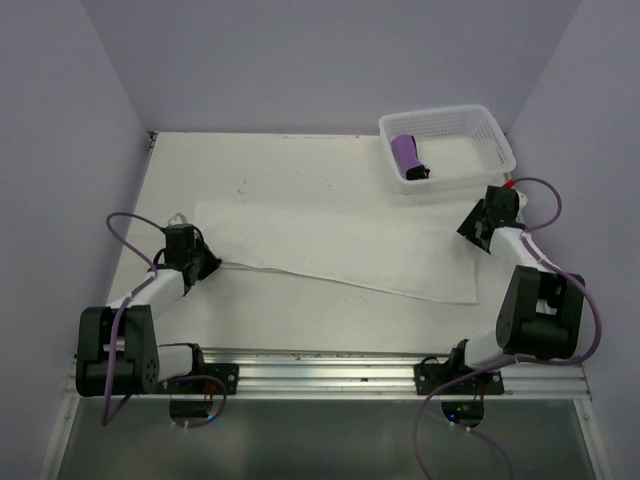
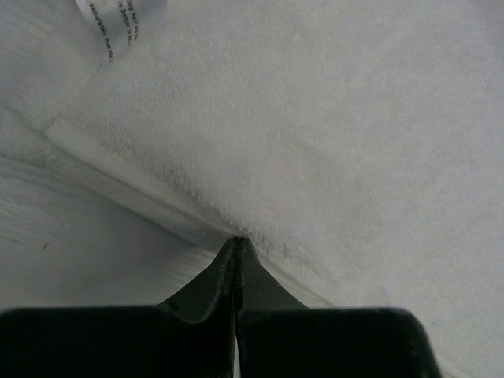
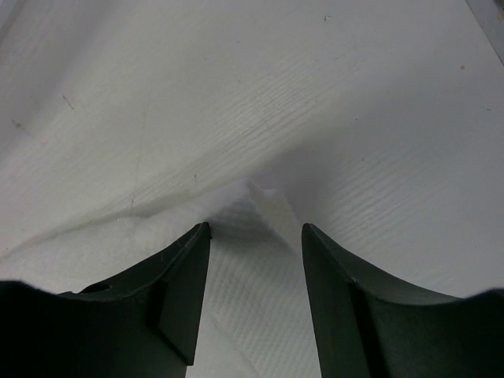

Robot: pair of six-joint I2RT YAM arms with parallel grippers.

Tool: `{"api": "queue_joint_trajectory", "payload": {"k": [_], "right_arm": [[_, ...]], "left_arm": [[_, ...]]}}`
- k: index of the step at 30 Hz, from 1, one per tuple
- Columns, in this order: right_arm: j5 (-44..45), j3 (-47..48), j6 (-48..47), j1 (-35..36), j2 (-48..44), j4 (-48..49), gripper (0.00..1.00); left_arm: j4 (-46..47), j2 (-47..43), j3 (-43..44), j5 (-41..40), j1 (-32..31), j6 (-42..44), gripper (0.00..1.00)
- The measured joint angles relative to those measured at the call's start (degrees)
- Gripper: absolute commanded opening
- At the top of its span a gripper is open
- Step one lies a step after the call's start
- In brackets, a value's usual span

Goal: Roll the towels
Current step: Fold the towel

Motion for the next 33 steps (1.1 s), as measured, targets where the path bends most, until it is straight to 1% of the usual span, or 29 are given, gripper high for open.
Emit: {"api": "queue_joint_trajectory", "payload": {"k": [3,5,6,8,9,15,18,22,24,33], "right_arm": [[-0.44,-0.37,-0.20,-0.46,0.76,1.27,0.46],[-1.09,-0.85,-0.26,-0.52,1.09,2.05,0.43],[-1.38,-1.22,-0.28,-0.52,1.14,2.56,0.40],[-1.66,-1.77,-0.31,-0.50,1.18,3.17,0.38],[-1.86,-2.03,-0.28,-0.50,1.27,3.52,0.35],[-2.91,-2.34,-0.24,-0.55,2.27,5.11,0.25],[-3.06,-2.34,-0.22,-0.57,2.32,5.55,0.25],[-3.32,-2.32,-0.17,-0.57,3.17,5.27,0.30],[-3.37,-2.32,-0.15,-0.57,3.08,4.59,0.30],[-5.01,-3.87,-0.11,-0.55,-2.97,2.60,0.30]], "left_arm": [[0.11,0.17,0.00,0.02,0.00,0.00,0.00],[0.13,0.39,0.00,0.02,0.00,0.02,0.00],[0.17,0.55,0.00,0.02,0.00,0.02,0.00],[0.17,0.83,0.00,0.02,0.00,0.02,0.00],[0.17,0.87,0.00,0.04,0.00,0.02,0.00],[0.28,0.92,0.00,0.04,-0.07,0.04,0.00],[0.35,1.01,0.00,0.04,-0.11,0.04,0.00],[0.46,1.53,0.00,0.04,-0.33,0.04,0.00],[0.50,1.60,0.00,0.09,-0.44,0.04,0.00],[1.49,2.29,0.00,0.68,-0.59,0.02,0.00]]}}
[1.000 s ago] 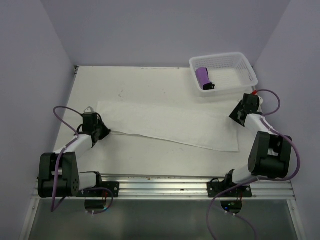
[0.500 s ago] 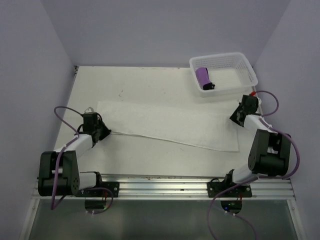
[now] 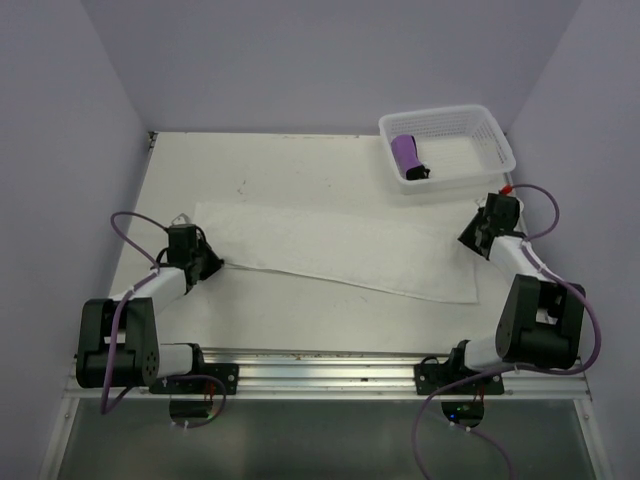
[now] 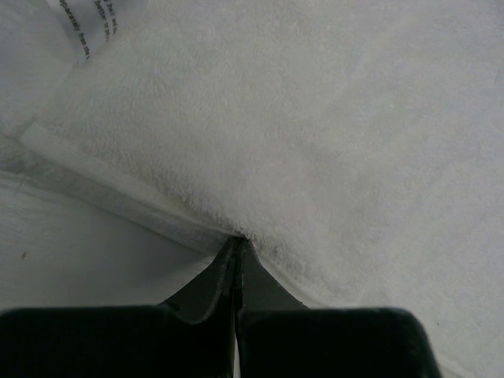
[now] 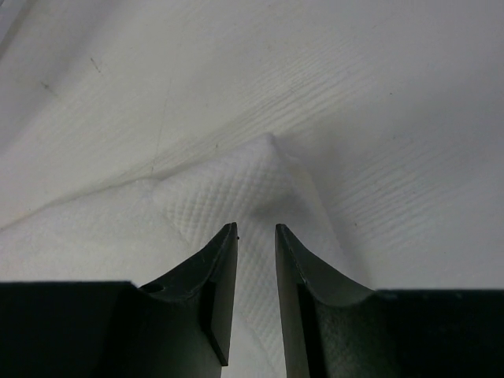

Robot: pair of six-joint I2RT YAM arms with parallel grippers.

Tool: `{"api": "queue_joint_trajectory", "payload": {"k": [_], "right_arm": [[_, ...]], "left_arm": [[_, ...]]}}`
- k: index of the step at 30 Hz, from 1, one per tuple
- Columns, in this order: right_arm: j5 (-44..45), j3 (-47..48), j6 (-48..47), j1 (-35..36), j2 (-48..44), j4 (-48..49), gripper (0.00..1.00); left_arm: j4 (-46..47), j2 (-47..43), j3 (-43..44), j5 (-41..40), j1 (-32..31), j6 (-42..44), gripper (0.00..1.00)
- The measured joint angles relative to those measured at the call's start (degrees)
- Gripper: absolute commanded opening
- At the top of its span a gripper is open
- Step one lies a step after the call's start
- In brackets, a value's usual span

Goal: Roll the towels
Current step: Fold the towel

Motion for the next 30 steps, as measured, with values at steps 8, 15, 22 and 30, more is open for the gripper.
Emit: {"api": "queue_joint_trajectory", "payload": {"k": [8,15,22,30], "right_arm": [[-2.78,-1.60,-0.04,0.07,3.78,-0.92,0.31],[-3.37,-0.57,-0.22,0.04,7.37,-1.25,0.19],[-3.32,0.07,-0.28,0.04,7.76,-1.57,0.00],[-3.74,1.57,-0.22,0.04,6.67,-4.83,0.00]], "left_arm": [[0.28,0.13,0.00,0.26,-0.31,0.00,0.00],[0.31,0.17,0.00,0.24,-0.48,0.00,0.00],[0.31,0.24,0.00,0.24,-0.48,0.02,0.00],[0.31,0.26,0.00,0.24,-0.48,0.02,0.00]]}}
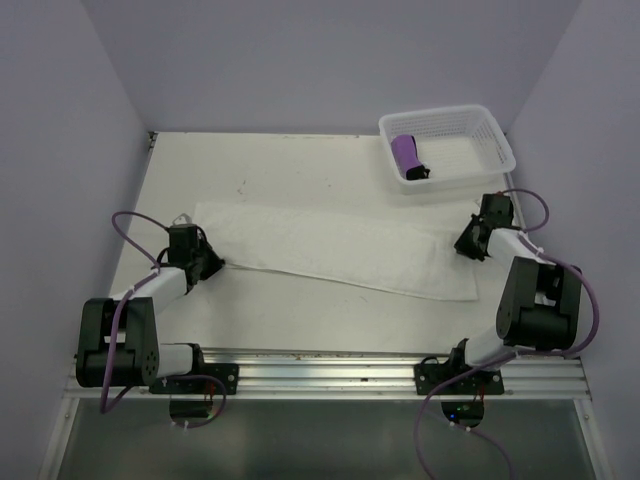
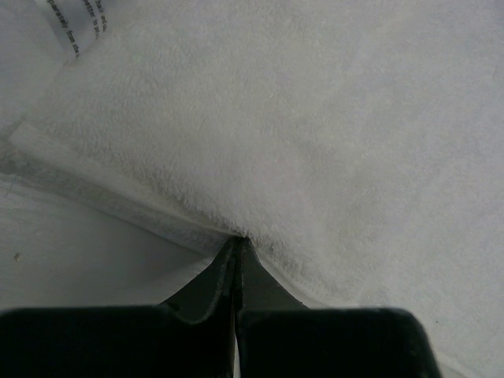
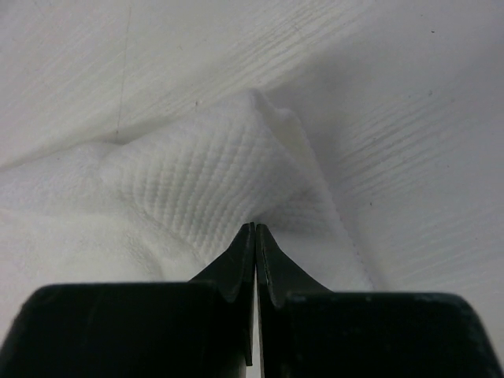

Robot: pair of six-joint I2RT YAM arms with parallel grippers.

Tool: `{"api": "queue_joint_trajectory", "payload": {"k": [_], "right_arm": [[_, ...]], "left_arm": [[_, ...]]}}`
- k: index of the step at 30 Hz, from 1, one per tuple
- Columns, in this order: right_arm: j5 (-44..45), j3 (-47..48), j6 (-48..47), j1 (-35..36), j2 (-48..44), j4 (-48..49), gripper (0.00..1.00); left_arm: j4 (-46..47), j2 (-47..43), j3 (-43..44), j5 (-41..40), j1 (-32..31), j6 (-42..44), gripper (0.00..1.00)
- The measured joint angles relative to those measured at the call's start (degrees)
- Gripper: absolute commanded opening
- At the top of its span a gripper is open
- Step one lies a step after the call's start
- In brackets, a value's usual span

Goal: Roll the towels
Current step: Fold the towel

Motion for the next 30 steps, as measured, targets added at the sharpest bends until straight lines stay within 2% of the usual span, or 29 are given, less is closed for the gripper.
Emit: {"api": "queue_joint_trajectory", "payload": {"k": [12,14,15,18,23,30], "right_arm": [[0.02,6.19,-0.04,0.02,-5.42,-5.42,0.02],[0.11,7.21,-0.13,0.02,-5.40,-5.88,0.19],[0.15,7.45,-0.02,0.02,-5.38,-6.03,0.36],[0.48,7.93,-0.96,0.02,-5.20,-6.38,0.51],[2.95,7.65,-2.16,-0.02,-5.01,-5.29,0.54],[1.73,1.97,-2.19,-2.69,-5.29,3.23,0.55]], "left_arm": [[0.02,0.02,0.00,0.02,0.00,0.00,0.00],[0.04,0.07,0.00,0.04,0.00,0.00,0.00],[0.09,0.11,0.00,0.07,0.00,0.00,0.00],[0.35,0.28,0.00,0.09,0.00,0.02,0.00],[0.55,0.46,0.00,0.24,0.00,0.04,0.00],[0.68,0.72,0.11,0.35,0.00,0.07,0.00]]}}
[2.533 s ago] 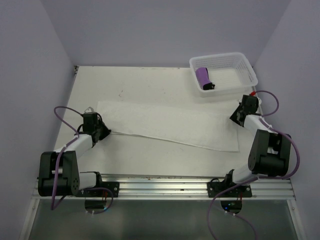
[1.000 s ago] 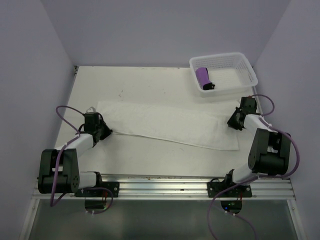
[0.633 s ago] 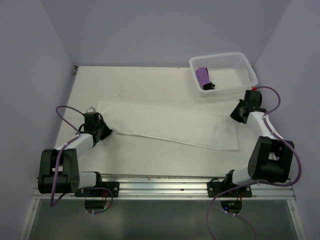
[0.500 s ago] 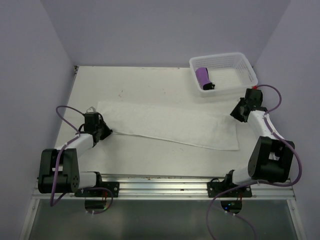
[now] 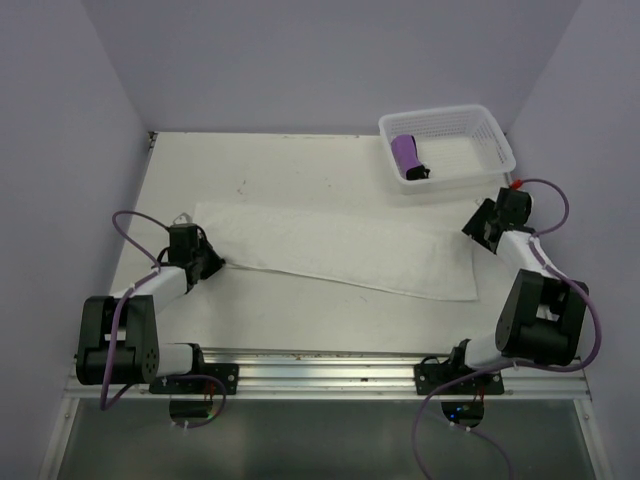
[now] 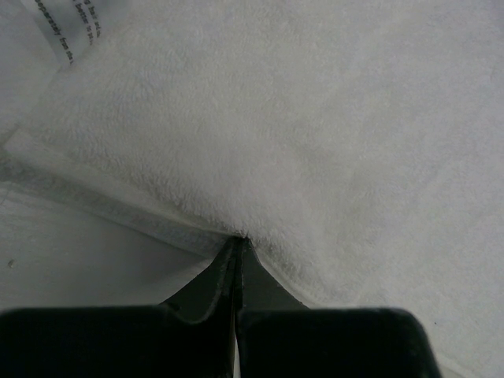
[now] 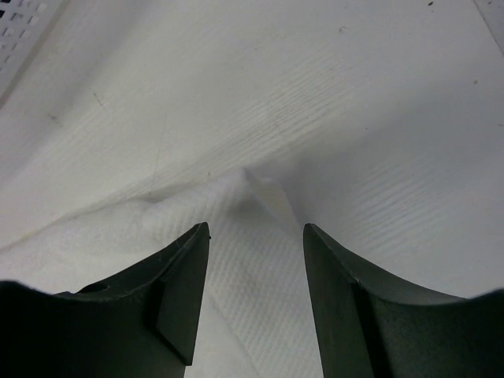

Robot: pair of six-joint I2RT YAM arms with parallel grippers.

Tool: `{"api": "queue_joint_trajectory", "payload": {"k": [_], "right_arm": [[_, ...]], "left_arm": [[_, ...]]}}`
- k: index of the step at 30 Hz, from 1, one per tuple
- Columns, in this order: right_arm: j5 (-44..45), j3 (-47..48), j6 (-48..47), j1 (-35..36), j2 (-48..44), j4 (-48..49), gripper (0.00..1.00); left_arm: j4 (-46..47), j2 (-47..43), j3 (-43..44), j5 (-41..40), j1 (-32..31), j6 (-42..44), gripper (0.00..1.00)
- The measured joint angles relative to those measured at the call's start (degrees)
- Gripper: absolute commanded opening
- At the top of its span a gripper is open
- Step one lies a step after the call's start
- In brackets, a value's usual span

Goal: Roll the towels
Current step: Fold the towel

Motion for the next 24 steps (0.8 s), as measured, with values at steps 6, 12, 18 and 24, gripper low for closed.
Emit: {"api": "queue_joint_trajectory", "payload": {"k": [6,12,18,24], "right_arm": [[-4.92,-3.15,2.25,-6.34,1.92,9.05,0.57],[-11.28,-5.68,4.81,-8.11,5.81,18.01,0.57],[-15.08,-9.68,6.78,-8.11,6.47,24.48,0.57],[-15.52,-10.19,7.76,-8.11,5.75,25.09,0.58]], "left_arm": [[0.09,0.11,0.04,0.15,0.00,0.07,0.00],[0.70,1.01,0.44,0.74,0.00,0.15,0.00],[1.05,1.16,0.44,0.94,-0.02,0.15,0.00],[1.27,1.31,0.44,0.98,-0.04,0.15,0.00]]}}
